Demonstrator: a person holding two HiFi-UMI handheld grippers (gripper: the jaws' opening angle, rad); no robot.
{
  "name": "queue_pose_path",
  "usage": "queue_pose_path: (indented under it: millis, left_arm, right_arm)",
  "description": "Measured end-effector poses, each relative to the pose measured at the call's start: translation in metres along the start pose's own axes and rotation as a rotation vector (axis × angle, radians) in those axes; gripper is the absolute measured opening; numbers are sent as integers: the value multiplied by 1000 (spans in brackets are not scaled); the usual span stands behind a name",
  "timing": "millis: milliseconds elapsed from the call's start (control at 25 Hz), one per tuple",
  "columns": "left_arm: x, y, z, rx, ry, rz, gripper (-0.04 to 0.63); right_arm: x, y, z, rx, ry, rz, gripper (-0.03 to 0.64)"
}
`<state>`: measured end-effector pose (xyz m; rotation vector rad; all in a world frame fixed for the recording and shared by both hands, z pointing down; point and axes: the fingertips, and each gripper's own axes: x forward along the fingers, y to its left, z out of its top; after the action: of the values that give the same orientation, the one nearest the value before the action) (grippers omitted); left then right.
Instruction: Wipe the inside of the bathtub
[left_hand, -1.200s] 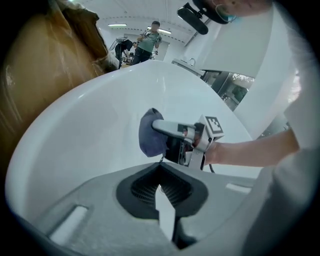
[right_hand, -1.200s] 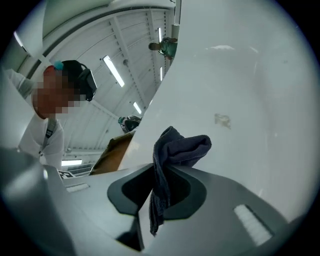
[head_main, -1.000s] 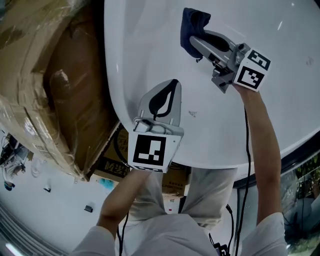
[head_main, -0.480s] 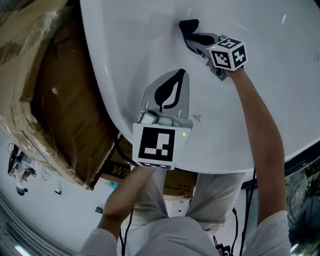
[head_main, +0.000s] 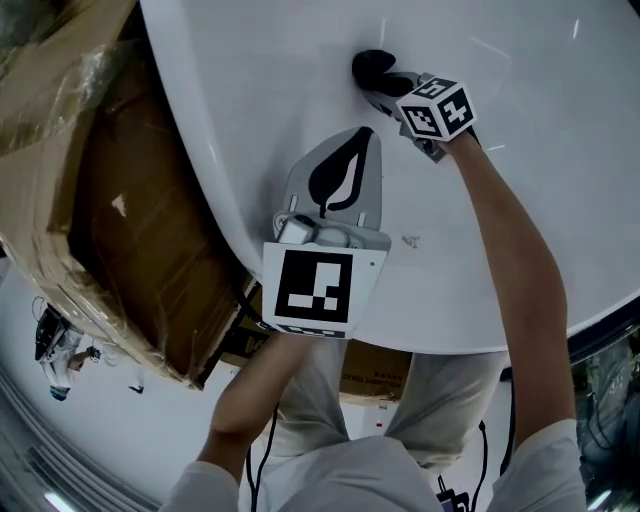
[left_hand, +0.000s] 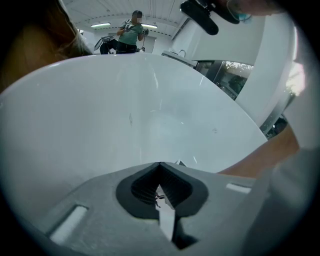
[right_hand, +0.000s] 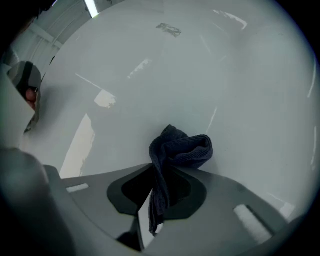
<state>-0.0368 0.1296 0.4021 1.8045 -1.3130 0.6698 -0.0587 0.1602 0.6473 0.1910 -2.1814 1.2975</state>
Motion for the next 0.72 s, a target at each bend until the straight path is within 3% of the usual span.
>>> queue_pose_path:
  millis: [280, 720]
  left_arm:
    - [-10, 2, -13, 12, 38, 1, 0]
    - [-27, -1, -10, 5, 29, 8, 0]
  right_arm:
    - [-2, 24, 9, 105, -77, 73, 54]
    - [-16, 72, 28, 64, -114, 190, 54]
